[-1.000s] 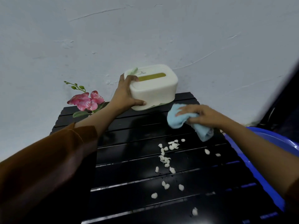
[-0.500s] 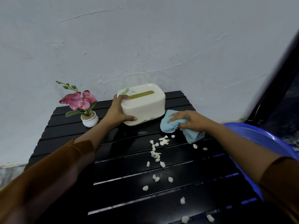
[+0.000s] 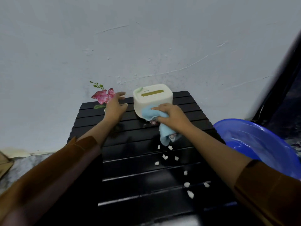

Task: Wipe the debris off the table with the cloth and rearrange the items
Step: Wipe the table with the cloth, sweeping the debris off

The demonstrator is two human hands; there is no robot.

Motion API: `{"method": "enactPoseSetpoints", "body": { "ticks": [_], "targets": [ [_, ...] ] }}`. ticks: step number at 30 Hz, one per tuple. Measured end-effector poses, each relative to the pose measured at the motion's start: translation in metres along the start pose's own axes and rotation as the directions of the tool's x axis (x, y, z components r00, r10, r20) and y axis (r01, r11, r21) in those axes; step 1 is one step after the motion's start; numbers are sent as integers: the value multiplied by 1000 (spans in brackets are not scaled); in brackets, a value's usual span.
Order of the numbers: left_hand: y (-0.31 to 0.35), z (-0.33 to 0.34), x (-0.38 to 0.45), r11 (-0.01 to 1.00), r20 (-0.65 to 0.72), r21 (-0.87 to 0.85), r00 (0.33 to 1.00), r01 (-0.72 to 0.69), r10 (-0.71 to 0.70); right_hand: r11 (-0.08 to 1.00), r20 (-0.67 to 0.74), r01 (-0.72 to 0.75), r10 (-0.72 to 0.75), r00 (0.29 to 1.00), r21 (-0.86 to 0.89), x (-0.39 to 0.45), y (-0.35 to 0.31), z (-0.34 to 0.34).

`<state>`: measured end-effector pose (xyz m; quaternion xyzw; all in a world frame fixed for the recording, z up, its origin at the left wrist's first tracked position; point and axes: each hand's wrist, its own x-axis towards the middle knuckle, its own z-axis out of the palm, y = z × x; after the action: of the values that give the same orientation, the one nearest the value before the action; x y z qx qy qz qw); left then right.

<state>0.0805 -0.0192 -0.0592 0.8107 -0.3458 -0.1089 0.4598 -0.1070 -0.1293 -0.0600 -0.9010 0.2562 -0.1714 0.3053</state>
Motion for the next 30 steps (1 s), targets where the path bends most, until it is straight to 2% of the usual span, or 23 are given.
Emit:
{"method": "enactPoseSetpoints", "body": {
  "ticks": [4,8,11,16,18,21,24,30],
  "targets": [
    [6,-33,-35,994,-90,-86,993,64,-72,997,66,-68,70,995,-33,-29,-47,30],
    [1,-49,-75,991,-67,-91,992,100,-106,985,117,-145,156,981,-94,-53,-75,67],
    [-7,-54,-101,986,-36,-43,986,160,-161,970,146,-203,222,964,-135,-75,-85,89],
    [-16,-43,-136,962,5,101,967,253,-255,943,272,-232,294,916,-237,-100,-79,98],
    [-15,-30,-147,953,33,159,964,257,-265,947,227,-247,292,929,-206,-107,-70,82],
    [-8,-2,-160,926,112,253,942,281,-317,948,74,-265,281,957,-174,-125,-41,48],
    [6,28,-172,892,181,352,914,285,-363,922,-36,-328,328,944,-206,-156,4,12],
    [16,61,-185,832,68,387,888,398,-456,837,-89,-475,470,878,-270,-216,77,-32]
  ]
}}
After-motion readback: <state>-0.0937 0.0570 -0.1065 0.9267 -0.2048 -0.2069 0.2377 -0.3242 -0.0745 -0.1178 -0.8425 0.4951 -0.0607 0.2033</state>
